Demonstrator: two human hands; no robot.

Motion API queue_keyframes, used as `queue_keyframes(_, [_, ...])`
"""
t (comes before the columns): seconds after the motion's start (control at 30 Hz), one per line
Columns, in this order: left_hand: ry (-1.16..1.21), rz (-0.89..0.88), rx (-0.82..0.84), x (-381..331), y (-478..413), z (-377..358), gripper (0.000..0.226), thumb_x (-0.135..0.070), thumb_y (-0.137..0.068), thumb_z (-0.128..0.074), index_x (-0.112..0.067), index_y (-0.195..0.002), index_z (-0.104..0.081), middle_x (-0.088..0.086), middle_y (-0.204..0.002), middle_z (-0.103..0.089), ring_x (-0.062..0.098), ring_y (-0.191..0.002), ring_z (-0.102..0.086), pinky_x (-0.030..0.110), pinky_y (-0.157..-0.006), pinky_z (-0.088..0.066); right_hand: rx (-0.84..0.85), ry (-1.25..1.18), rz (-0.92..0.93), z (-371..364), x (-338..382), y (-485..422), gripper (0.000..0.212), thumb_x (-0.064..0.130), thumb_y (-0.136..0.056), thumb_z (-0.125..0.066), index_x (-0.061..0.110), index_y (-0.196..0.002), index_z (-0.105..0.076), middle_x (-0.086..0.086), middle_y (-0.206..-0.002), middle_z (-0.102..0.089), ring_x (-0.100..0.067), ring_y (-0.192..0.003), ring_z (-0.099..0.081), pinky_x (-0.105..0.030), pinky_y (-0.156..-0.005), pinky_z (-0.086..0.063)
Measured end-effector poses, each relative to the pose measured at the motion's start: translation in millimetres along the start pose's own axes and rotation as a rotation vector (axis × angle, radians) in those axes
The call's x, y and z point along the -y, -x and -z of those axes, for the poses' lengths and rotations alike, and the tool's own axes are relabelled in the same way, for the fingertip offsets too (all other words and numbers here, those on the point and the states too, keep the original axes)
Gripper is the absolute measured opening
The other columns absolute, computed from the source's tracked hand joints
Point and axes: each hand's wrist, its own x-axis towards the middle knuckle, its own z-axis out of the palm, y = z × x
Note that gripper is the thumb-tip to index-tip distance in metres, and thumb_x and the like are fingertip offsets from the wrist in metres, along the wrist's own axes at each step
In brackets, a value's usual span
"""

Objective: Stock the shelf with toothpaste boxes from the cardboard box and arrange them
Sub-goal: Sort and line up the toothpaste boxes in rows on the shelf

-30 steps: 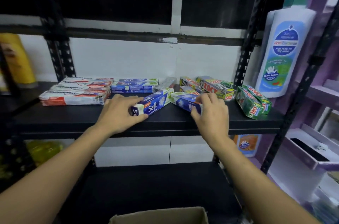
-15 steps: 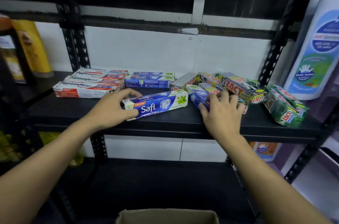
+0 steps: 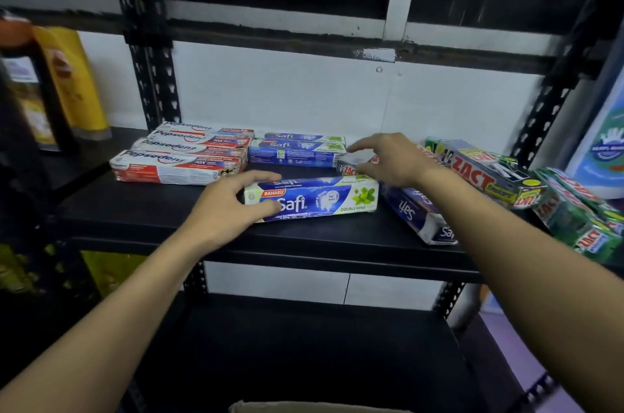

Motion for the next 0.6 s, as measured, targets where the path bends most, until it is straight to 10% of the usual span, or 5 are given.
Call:
queue_keyframes(0.3, [0.152,0.04,0.103,2,-5,8,0.045,-0.029,-0.074,-0.084,-0.047,-0.113,-0.069,-0.021,-0.11,-0.063,-0.02,-0.091,-0.057,0.004,-0.066,-0.045,0.32,0.04,0.028,-5,-14,-57,0.048,0.024,-0.094,-0.062,0.042,-0.138,-0.051,0.0,-0.153,-0.038,-0.025,-0.138,-0.036,-0.038,-0.11,-0.032])
queue_keyframes(0.47, [0.191,0.051,0.104,5,-9,7,0.046,-0.028,-0.072,-0.085,-0.048,-0.111,-0.07,-0.015,-0.108,-0.069,-0.009,-0.095,-0.063,0.009,-0.069,-0.049,0.477,0.136,0.027,-10,-23,-66,0.078,0.005,-0.084,-0.068,0.046,-0.144,-0.039,0.001,-0.147,-0.043,-0.02,-0.11,-0.051,-0.028,-0.077,-0.042])
queue_keyframes(0.6, [0.173,0.053,0.106,8,-10,6,0.046,-0.029,-0.072,-0.085,-0.05,-0.11,-0.07,-0.017,-0.107,-0.07,-0.007,-0.096,-0.064,0.009,-0.071,-0.05,0.38,0.199,0.055,-8,-22,-69,0.068,0.02,-0.085,-0.074,0.04,-0.142,-0.045,0.001,-0.142,-0.051,-0.024,-0.123,-0.048,-0.035,-0.097,-0.041])
